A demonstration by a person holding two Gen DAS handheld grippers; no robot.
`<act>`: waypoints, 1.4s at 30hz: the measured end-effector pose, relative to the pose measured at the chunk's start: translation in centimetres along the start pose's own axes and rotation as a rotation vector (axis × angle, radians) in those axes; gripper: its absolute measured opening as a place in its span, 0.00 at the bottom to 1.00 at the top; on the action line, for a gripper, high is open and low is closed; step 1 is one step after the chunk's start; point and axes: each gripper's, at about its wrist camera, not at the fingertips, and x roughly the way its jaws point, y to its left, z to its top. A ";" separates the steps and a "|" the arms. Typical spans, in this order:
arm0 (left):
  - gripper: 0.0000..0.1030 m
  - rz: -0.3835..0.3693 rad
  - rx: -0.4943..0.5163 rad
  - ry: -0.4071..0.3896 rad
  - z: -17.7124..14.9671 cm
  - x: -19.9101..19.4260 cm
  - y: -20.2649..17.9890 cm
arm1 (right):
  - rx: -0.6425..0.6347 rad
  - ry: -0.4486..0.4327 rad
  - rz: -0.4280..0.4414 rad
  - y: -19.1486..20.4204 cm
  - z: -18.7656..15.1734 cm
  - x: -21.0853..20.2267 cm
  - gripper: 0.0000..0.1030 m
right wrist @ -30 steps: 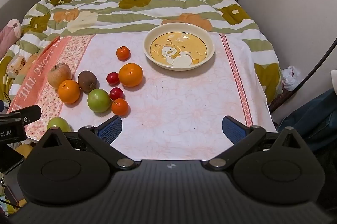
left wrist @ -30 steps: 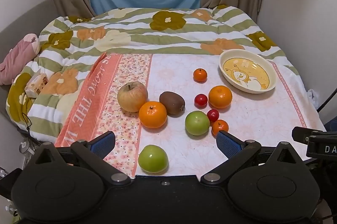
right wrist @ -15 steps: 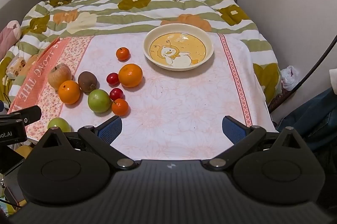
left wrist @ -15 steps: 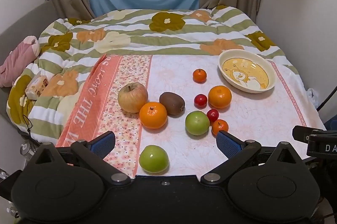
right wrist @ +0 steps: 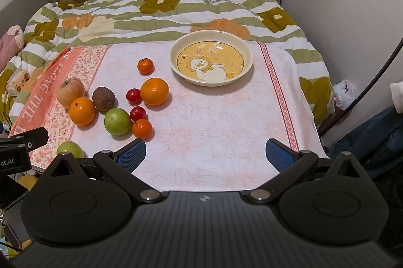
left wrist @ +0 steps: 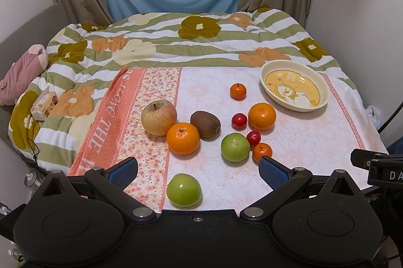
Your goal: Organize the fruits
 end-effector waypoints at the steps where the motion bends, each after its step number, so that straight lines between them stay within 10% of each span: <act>1: 1.00 0.000 0.000 0.000 0.1 0.0 0.0 | 0.000 -0.001 0.000 0.0 0.0 0.0 1.00; 17: 1.00 0.106 -0.010 0.022 0.2 -0.2 0.0 | -0.093 0.013 0.136 0.3 2.4 0.7 1.00; 42: 0.87 0.141 -0.079 0.166 -5.1 11.6 0.2 | -0.449 0.071 0.302 5.9 1.0 15.9 1.00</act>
